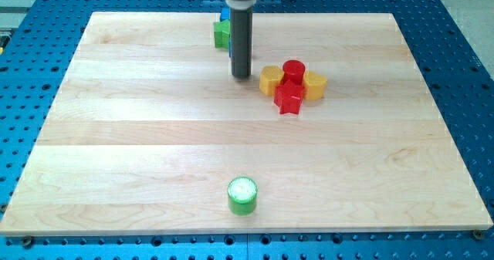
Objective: Move the red star slightly to the right
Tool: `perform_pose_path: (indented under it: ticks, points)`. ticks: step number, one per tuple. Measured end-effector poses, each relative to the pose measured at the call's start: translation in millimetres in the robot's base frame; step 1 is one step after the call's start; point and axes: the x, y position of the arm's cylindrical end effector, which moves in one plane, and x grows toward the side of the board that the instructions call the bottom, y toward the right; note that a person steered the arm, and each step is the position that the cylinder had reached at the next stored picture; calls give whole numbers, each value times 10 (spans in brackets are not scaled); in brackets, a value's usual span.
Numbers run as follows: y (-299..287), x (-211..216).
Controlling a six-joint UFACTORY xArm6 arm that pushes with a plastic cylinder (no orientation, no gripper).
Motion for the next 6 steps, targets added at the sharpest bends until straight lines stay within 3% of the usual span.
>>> perform_pose_path:
  ticks: [1,3,5,6]
  points:
    - [-1,539]
    - [593,632]
    - [759,666]
    - [826,1059]
